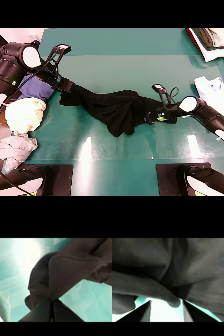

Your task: Fold the shirts.

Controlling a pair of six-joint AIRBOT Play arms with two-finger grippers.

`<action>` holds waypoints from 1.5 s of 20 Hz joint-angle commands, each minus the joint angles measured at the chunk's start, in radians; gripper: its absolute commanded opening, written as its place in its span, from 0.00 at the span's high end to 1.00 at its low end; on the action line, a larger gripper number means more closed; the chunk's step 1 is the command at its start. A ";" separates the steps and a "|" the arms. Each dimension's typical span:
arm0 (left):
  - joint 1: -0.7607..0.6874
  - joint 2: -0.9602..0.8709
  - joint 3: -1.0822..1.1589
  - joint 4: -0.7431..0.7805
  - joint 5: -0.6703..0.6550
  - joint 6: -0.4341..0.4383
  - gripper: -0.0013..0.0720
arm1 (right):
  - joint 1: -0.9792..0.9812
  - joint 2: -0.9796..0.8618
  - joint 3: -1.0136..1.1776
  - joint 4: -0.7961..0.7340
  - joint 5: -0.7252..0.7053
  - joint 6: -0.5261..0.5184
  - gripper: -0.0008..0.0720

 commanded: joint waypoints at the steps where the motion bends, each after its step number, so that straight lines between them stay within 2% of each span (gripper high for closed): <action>1: 0.000 -0.001 0.001 -0.003 0.004 -0.002 0.95 | 0.055 -0.019 -0.005 -0.002 -0.072 -0.013 0.44; 3: 0.000 -0.001 0.001 -0.003 0.005 -0.002 0.95 | 0.068 -0.019 -0.005 -0.008 -0.081 -0.013 0.89; 4: 0.000 -0.001 0.001 -0.003 0.005 -0.002 0.95 | 0.068 -0.018 -0.005 -0.008 -0.077 -0.013 0.96; 7: 0.000 -0.001 0.027 -0.002 -0.003 -0.002 0.95 | 0.067 0.052 -0.004 -0.083 -0.064 -0.009 0.97; 9: 0.000 -0.001 0.116 -0.001 -0.015 -0.003 0.95 | 0.049 0.160 0.036 -0.176 -0.046 0.037 0.97; 12: 0.000 -0.001 0.360 -0.003 -0.043 -0.014 0.95 | -0.061 0.328 0.213 -0.274 -0.022 0.111 0.97; 15: 0.000 0.000 0.655 -0.011 -0.060 -0.026 0.95 | -0.246 0.436 0.451 -0.268 -0.021 0.190 0.97; 17: 0.000 0.071 0.731 -0.039 0.015 -0.029 0.95 | -0.356 0.472 0.592 -0.261 -0.021 0.192 0.97; 21: 0.000 0.309 0.655 -0.063 0.219 -0.073 0.95 | -0.499 0.485 0.814 -0.261 0.003 0.191 0.97; 25: 0.000 0.485 0.652 -0.069 0.340 -0.085 0.95 | -0.535 0.444 0.997 -0.262 0.135 0.191 0.97; 30: 0.000 0.604 0.653 -0.178 0.489 -0.084 0.95 | -0.535 0.336 1.272 -0.262 0.264 0.191 0.97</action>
